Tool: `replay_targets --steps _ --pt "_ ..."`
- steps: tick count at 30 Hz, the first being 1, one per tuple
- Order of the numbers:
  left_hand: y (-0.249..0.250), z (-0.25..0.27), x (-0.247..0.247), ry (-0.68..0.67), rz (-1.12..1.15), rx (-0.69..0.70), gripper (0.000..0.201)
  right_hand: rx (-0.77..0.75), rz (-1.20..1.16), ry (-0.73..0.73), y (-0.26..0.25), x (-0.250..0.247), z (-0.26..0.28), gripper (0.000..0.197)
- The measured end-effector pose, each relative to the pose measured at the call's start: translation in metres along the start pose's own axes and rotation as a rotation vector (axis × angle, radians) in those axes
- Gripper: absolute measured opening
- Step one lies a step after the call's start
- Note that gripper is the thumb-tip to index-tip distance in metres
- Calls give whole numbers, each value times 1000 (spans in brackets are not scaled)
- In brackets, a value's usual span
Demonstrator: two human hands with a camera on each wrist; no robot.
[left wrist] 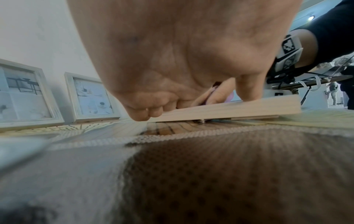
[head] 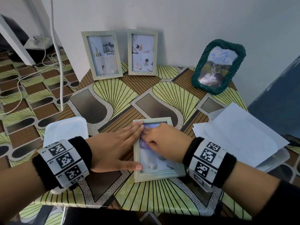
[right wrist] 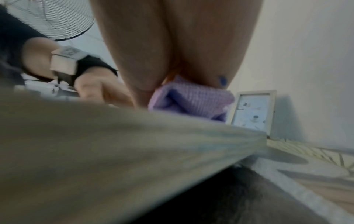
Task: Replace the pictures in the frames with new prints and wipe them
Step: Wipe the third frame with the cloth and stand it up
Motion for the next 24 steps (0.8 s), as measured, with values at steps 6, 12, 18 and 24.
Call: replay_targets --steps 6,12,18,24 --pt "1 1 -1 9 0 -12 109 -40 -121 27 -19 6 11 44" --pt "0 -1 0 -2 9 -3 111 -198 13 -73 -40 19 33 48" --pt "-1 -1 0 -5 36 9 113 -313 -202 -35 -24 17 64 43" --pt "-2 -2 0 -23 58 4 114 -253 -20 -119 -13 27 65 33"
Point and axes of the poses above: each hand's wrist, its own z-axis away from the middle knuckle, its own x-axis out of the palm, y = z × x, the point moved 6 cm from there along -z, towards the middle knuckle, and after that the axes turned 1 degree about -z, right-handed, at the moved point
